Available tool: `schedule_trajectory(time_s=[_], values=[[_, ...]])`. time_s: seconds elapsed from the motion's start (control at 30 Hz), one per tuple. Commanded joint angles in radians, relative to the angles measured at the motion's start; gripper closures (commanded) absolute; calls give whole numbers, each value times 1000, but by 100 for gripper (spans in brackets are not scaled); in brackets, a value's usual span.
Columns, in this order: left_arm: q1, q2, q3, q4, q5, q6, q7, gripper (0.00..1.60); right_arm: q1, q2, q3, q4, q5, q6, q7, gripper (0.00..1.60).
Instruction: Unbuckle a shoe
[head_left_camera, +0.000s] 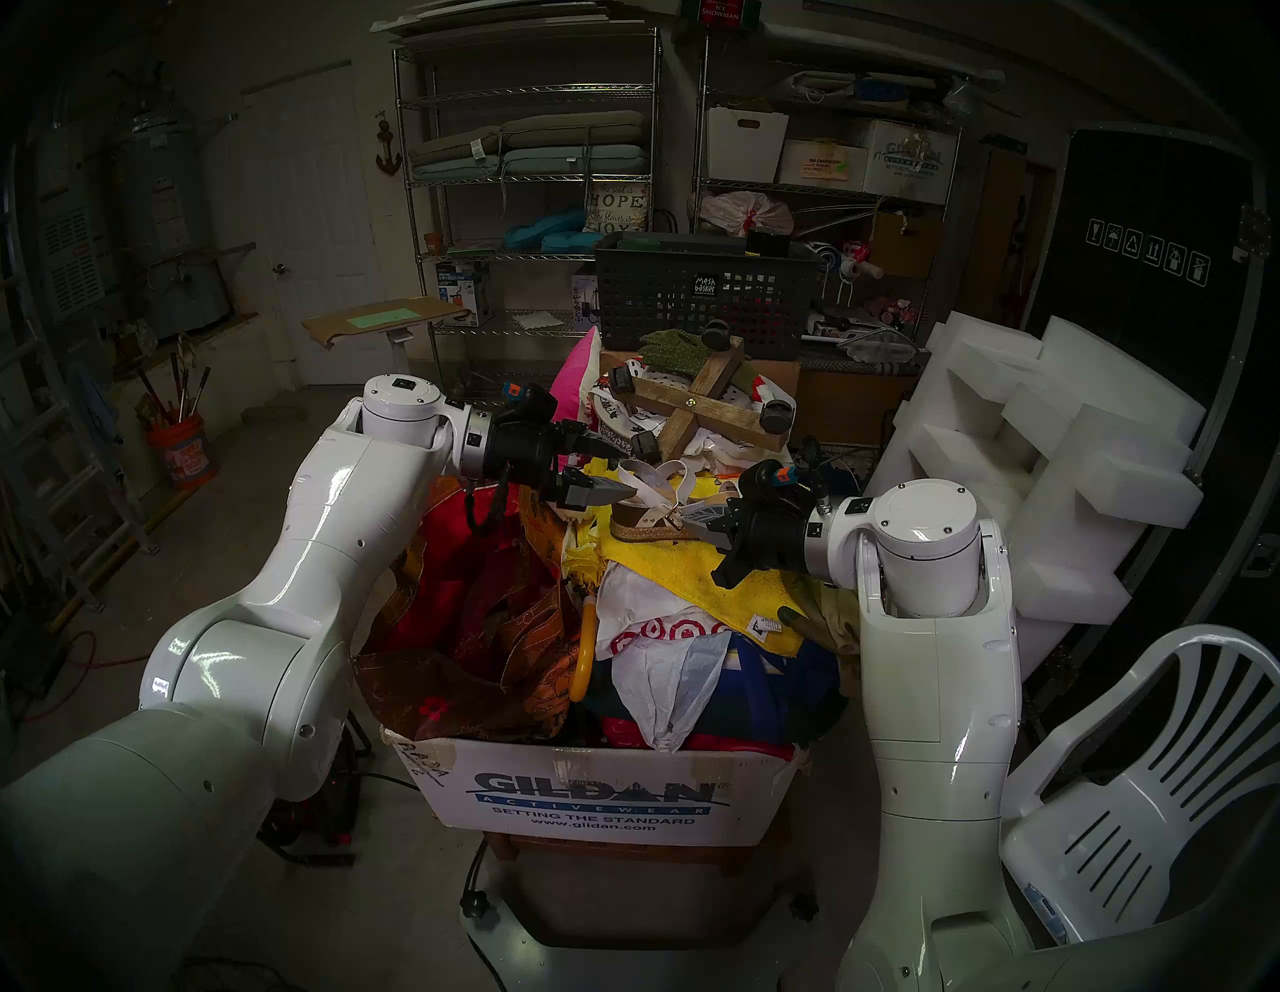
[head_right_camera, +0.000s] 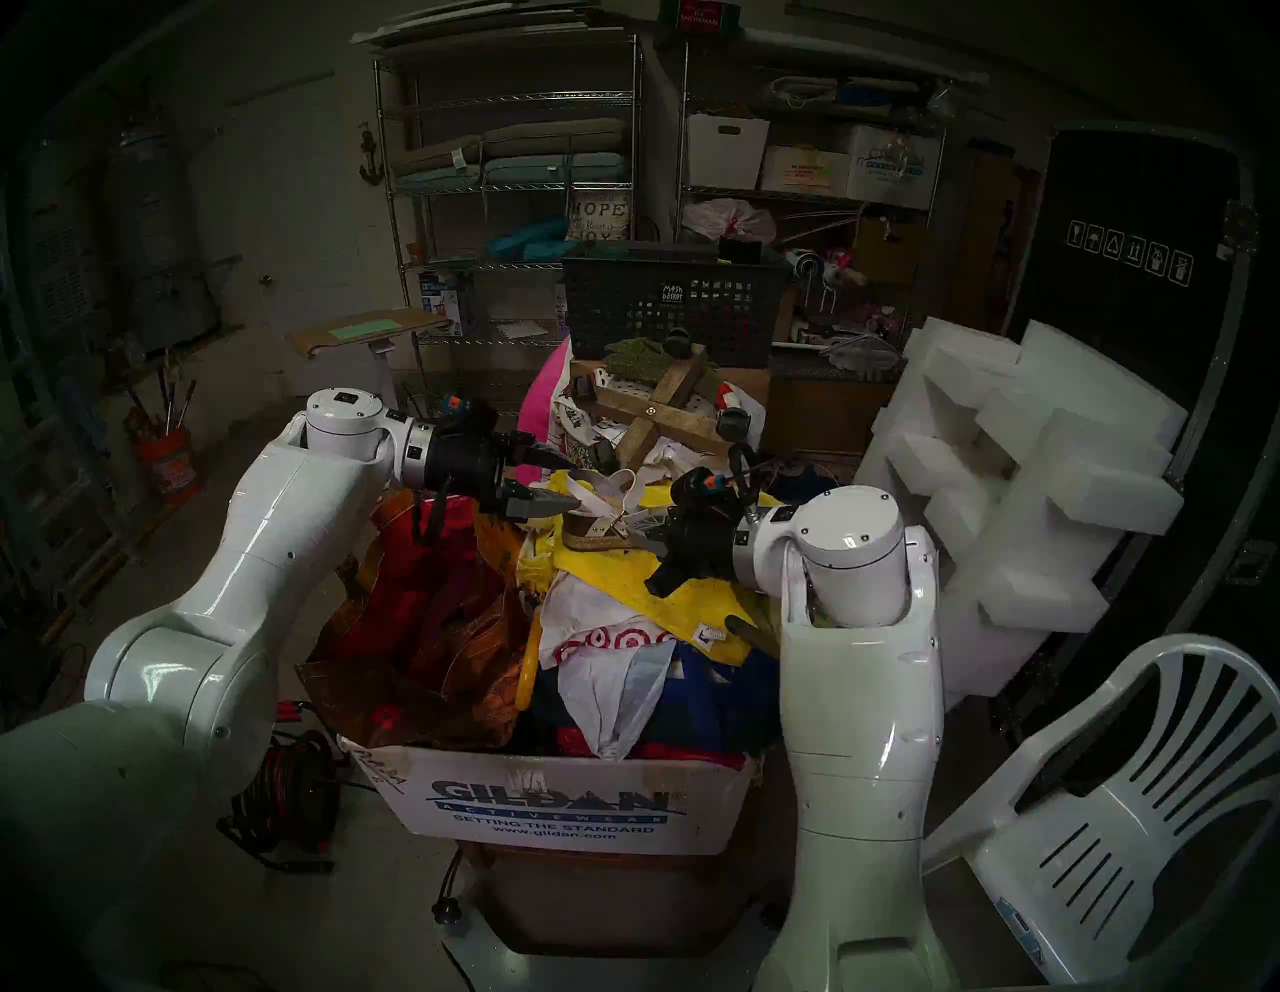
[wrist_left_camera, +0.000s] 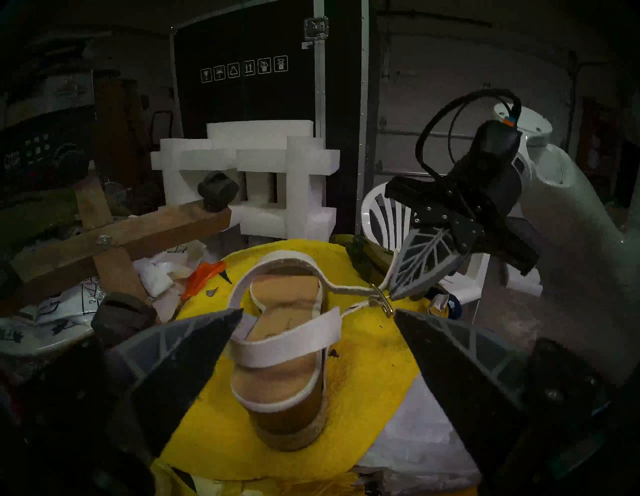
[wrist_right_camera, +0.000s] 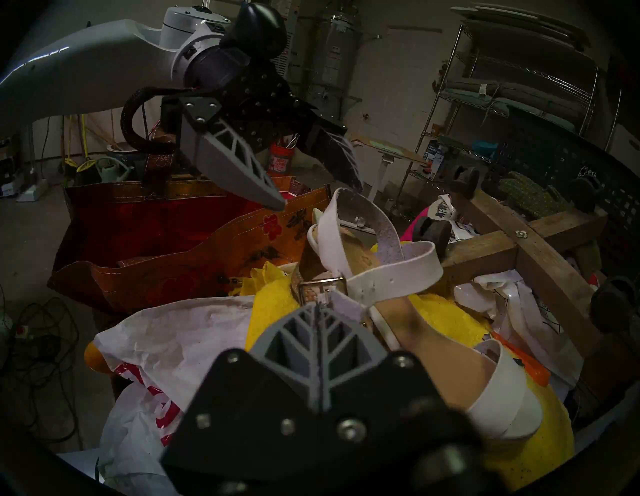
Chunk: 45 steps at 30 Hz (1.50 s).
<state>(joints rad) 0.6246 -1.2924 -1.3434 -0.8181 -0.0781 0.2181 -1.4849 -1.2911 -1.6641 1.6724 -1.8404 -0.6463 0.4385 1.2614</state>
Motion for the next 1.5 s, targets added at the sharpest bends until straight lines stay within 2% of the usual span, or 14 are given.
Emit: schedule_trajectory(time_s=[0.0,0.1,0.13,0.2,0.33,0.5,0.63,0.67,0.73,0.77,0.83,1.07,1.2,1.47], values=[[-77,19,51,18,-80,45,1,0,12,-6,-4,-13,2,-2,-3,160],[-88,20,80,23,-93,28,1,0,13,-7,-5,-11,2,-2,-3,160],[-83,20,82,10,-74,-19,1,0,13,-7,-5,-11,2,-3,-4,160],[-68,20,85,-19,-59,-63,1,0,13,-7,-5,-10,2,-3,-3,160],[-59,23,90,-49,-71,-117,1,0,15,-7,-4,-7,2,-3,-4,160],[-72,30,89,-68,-103,-128,1,0,15,-8,-4,-5,3,-4,-5,160],[-69,31,84,-86,-83,-204,1,0,15,-8,-3,-5,4,-4,-5,160],[-62,30,86,-95,-70,-244,12,0,16,-8,-2,-4,4,-3,-5,160],[-42,30,89,-125,-42,-276,54,0,16,-8,-1,-4,5,-3,-5,160],[-41,25,93,-114,-36,-345,70,0,16,-8,-1,-3,5,-3,-5,160],[-29,18,94,-133,-7,-341,109,0,17,-7,1,-3,6,-4,-4,160],[-50,-18,109,-66,59,-480,199,0,18,-6,4,-1,7,-4,-4,160],[-75,-37,114,-1,76,-569,221,0,18,-6,4,0,7,-5,-5,160],[-84,-44,120,38,108,-656,250,0,18,-6,4,0,7,-6,-4,160]])
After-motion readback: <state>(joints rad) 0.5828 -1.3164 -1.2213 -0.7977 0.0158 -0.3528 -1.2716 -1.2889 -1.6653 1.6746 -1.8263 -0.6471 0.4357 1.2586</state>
